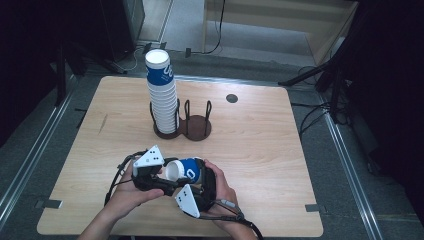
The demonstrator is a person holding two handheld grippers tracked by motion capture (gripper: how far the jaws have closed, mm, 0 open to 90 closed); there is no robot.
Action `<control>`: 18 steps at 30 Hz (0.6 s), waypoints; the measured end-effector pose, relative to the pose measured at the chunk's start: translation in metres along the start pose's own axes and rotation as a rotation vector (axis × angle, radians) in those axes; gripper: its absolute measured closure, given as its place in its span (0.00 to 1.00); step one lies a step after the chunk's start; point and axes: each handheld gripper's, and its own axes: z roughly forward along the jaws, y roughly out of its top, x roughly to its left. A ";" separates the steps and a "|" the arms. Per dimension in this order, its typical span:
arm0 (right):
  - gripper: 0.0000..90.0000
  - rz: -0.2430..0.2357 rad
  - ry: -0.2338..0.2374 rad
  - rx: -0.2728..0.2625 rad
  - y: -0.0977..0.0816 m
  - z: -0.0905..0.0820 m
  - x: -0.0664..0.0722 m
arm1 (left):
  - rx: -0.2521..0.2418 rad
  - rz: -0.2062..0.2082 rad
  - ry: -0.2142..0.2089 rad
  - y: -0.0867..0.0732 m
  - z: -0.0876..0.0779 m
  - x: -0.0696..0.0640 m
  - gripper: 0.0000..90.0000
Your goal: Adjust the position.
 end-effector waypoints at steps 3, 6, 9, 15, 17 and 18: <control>0.17 0.022 0.005 -0.004 -0.001 0.000 -0.001 | -0.007 -0.003 -0.005 0.000 0.000 0.001 0.30; 0.14 0.070 0.024 -0.005 0.000 -0.001 -0.005 | -0.016 -0.007 -0.015 0.000 -0.002 0.004 0.30; 0.10 0.090 0.026 -0.023 0.000 -0.004 -0.007 | -0.030 -0.018 -0.018 0.000 -0.003 0.005 0.30; 0.03 0.120 0.032 -0.056 0.002 -0.008 -0.011 | -0.109 -0.012 0.046 -0.004 -0.006 0.012 0.30; 0.03 0.134 0.029 -0.062 0.003 -0.009 -0.013 | -0.128 -0.022 0.050 -0.005 -0.008 0.013 0.30; 0.03 0.143 0.024 -0.062 0.003 -0.009 -0.014 | -0.135 -0.018 0.058 -0.005 -0.009 0.015 0.30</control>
